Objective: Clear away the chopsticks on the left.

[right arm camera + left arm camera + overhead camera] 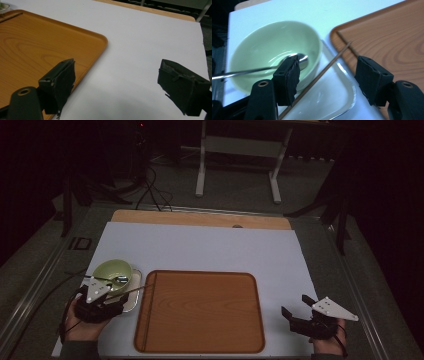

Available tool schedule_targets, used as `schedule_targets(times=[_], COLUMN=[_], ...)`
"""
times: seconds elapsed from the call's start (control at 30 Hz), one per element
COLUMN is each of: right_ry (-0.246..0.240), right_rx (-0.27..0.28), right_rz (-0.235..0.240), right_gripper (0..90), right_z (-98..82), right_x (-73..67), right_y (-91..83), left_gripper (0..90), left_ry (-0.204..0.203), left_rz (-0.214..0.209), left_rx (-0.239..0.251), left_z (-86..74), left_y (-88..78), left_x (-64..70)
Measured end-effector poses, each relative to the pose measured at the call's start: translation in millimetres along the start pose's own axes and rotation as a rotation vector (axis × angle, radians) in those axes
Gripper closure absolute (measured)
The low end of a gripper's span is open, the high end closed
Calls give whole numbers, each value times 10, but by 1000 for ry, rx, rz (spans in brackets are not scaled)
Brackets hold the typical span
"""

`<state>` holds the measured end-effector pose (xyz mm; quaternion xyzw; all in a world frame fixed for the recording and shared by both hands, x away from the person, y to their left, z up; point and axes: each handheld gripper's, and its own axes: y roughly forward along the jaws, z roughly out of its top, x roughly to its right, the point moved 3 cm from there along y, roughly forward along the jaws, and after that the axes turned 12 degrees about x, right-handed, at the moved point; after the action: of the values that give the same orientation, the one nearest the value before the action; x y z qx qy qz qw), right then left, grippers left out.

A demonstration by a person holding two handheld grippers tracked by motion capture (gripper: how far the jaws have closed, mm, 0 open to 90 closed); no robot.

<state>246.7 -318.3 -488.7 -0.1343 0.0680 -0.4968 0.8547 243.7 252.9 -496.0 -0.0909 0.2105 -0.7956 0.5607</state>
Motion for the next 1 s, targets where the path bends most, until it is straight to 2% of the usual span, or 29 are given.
schedule_targets(times=[0.13, 0.27, 0.4, 0.53, 0.73, 0.8, 1.0], right_ry=[1, 1, 0, 1, 0, 0, 1], right_rx=[3, 2, 2, 1, 0, 0, -3], right_rz=[-2, -3, -2, -2, 0, 1, 4], right_gripper=[141, 140, 141, 140, 140, 141, 141], right_z=[2, 2, 3, 2, 2, 2, 0], right_x=[5, 6, 3, 2, -1, -1, -6], right_y=[-8, -9, -7, -5, -3, -1, 6], left_gripper=[394, 385, 375, 381, 426, 444, 517], left_ry=[-10, -74, -96, -92, -47, -44, -48], left_rz=[43, 67, 84, 78, 66, 70, 41], left_rx=[4, 4, -28, -63, -143, -165, -217], left_z=[-50, -97, -154, -201, -284, -311, -366], left_y=[-127, -190, -189, -146, -10, 28, 107], left_x=[-128, -259, -332, -359, -353, -360, -354])
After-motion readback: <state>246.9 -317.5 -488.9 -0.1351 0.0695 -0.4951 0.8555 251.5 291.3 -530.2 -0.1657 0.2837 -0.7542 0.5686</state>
